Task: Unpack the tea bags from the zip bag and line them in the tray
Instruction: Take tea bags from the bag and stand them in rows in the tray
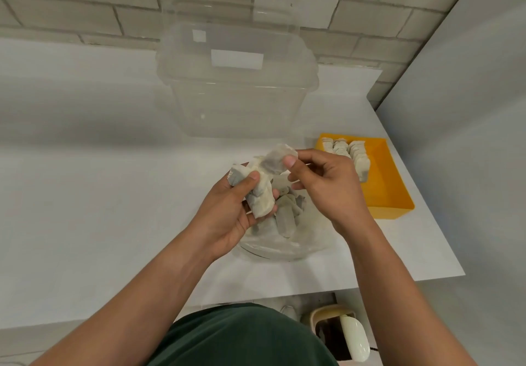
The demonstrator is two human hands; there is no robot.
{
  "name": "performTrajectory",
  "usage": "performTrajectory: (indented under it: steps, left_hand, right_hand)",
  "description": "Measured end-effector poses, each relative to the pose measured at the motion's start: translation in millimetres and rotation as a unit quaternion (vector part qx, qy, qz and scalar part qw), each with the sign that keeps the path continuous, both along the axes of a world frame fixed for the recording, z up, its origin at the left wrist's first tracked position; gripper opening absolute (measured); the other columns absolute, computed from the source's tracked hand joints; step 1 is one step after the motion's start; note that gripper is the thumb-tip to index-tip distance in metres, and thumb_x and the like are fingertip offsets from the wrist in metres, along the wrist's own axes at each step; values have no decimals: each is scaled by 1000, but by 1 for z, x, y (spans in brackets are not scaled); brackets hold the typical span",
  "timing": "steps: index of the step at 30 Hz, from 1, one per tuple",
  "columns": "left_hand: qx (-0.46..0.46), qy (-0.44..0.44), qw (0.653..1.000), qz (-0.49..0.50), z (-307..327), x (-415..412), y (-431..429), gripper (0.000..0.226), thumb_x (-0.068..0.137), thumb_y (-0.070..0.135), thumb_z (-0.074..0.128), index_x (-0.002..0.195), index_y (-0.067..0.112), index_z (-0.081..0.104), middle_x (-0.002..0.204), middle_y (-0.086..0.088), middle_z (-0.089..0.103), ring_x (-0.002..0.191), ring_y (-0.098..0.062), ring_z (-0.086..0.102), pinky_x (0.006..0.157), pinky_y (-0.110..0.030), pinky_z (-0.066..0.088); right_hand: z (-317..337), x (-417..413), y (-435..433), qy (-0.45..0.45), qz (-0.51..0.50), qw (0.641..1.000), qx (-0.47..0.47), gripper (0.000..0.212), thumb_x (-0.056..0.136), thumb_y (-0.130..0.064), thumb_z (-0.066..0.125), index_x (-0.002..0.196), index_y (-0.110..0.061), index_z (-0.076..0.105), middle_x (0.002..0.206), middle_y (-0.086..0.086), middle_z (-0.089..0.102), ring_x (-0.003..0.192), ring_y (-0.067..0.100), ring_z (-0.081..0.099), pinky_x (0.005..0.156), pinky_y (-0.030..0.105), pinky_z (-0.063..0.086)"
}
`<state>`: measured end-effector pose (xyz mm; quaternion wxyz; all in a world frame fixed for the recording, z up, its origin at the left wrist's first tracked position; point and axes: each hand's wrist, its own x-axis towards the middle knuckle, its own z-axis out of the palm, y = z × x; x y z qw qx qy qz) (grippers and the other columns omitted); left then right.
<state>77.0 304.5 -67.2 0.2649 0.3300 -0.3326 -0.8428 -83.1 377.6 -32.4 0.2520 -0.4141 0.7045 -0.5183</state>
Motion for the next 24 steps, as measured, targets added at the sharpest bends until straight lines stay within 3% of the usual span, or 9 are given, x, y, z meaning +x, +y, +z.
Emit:
performTrajectory:
  steps: [8, 13, 20, 24]
  left_hand:
    - [-4, -35, 999, 12, 5, -26, 9, 31, 107, 21, 55, 131, 3, 60, 108, -10, 69, 87, -17, 74, 67, -28, 58]
    - [-10, -55, 998, 20, 8, -46, 18, 31, 106, 26, 56, 124, 1, 61, 105, -8, 69, 85, -14, 74, 68, -29, 59]
    - [30, -42, 998, 43, 22, -73, 34, 28, 105, 22, 56, 127, 6, 64, 109, -14, 75, 97, -27, 78, 68, -36, 63]
    - [81, 2, 996, 32, 27, -83, 41, 32, 103, 8, 50, 133, -1, 58, 116, -20, 68, 97, -32, 77, 66, -38, 63]
  right_hand:
    - [3, -54, 22, -60, -45, 997, -32, 14, 98, -22, 69, 106, -14, 78, 88, 1, 77, 78, 18, 74, 73, 31, 62]
    - [-7, -122, 48, -26, -112, 993, -33, 14, 101, -21, 66, 105, -14, 76, 89, -5, 76, 81, 21, 76, 78, 39, 63]
    - [-55, -210, 59, 92, -125, 981, 117, 12, 100, -23, 62, 98, -29, 72, 79, -3, 74, 73, 21, 74, 82, 51, 61]
    - [-79, -222, 48, 167, -58, 957, 228, 13, 100, -25, 59, 99, -29, 71, 90, 1, 75, 90, 29, 71, 84, 44, 58]
